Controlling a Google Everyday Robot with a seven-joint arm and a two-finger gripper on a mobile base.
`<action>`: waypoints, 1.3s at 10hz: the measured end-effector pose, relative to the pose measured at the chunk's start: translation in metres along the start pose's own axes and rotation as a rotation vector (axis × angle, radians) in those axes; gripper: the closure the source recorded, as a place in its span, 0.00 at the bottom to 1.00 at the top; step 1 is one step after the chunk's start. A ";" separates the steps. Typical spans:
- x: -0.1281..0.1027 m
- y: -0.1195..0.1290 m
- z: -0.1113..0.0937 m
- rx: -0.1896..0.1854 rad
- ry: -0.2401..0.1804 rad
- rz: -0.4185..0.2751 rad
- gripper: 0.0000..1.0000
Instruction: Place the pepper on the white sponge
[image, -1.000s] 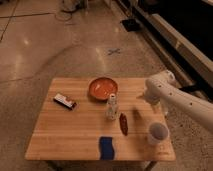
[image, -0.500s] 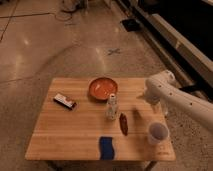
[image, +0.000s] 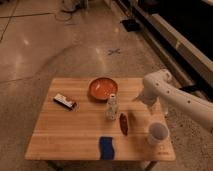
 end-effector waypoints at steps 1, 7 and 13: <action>-0.009 -0.007 -0.002 0.006 -0.015 -0.034 0.20; -0.064 -0.015 0.008 -0.014 -0.065 -0.244 0.20; -0.098 -0.015 0.037 -0.050 -0.079 -0.369 0.20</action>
